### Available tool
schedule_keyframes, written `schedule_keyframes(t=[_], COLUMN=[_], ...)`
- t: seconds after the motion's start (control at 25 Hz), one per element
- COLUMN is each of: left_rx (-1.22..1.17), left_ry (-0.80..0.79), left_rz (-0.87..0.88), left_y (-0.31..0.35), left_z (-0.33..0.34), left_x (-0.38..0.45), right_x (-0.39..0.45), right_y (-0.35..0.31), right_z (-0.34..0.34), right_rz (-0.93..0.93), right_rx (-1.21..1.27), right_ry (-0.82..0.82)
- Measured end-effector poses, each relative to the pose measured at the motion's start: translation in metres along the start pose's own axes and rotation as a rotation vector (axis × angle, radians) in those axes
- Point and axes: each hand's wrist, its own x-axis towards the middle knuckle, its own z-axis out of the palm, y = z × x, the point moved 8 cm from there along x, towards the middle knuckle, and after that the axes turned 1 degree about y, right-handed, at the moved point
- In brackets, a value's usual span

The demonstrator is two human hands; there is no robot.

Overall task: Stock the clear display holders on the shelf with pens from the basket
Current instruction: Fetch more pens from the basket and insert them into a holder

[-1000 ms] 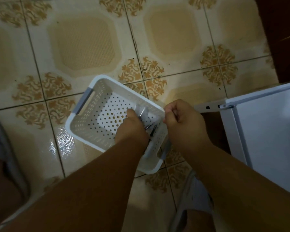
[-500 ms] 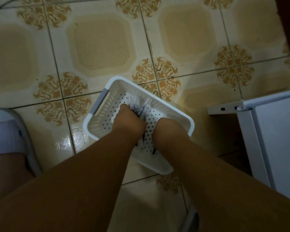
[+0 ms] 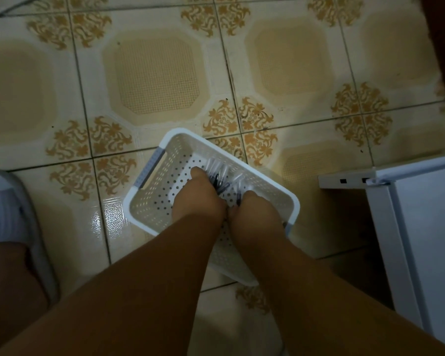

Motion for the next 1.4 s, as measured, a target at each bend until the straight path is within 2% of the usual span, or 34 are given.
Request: schedule_keyframes(t=[0.2, 0.4, 0.64, 0.72, 0.88, 1.04, 1.28, 1.4], left_rx=[-0.092, -0.297, -0.663, -0.851, -1.243, -1.439, -1.404, -1.352], left_ry=[0.049, 0.068, 0.035, 0.009, -0.147, -0.416, -0.786, -0.880], left_rz=[0.062, 0.095, 0.139, 0.115, 0.040, 0.088, 0.354, 0.452], left_y=[0.012, 0.012, -0.007, -0.018, -0.020, 0.012, 0.100, 0.129], left_z=[-0.067, -0.145, -0.214, -0.227, -0.230, -0.220, -0.192, -0.177], left_x=[-0.037, -0.120, -0.262, -0.313, -0.408, -0.501, -0.620, -0.661], right_x=[-0.049, -0.140, -0.287, -0.344, -0.445, -0.546, -0.661, -0.702], right_y=[-0.013, -0.037, -0.024, -0.016, 0.009, 0.063, 0.168, 0.211], right_z=[-0.053, -0.135, -0.193, -0.201, -0.219, -0.248, -0.264, -0.268], right_rz=[-0.136, -0.253, -0.387, -0.446, -0.553, -0.631, -0.537, -0.462], right_rx=[0.037, 0.139, 0.407, 0.532, 0.701, 0.836, 0.958, 0.969], right_ry=[0.159, 0.329, 0.461, 0.506, 0.647, 0.858, 1.185, 1.313])
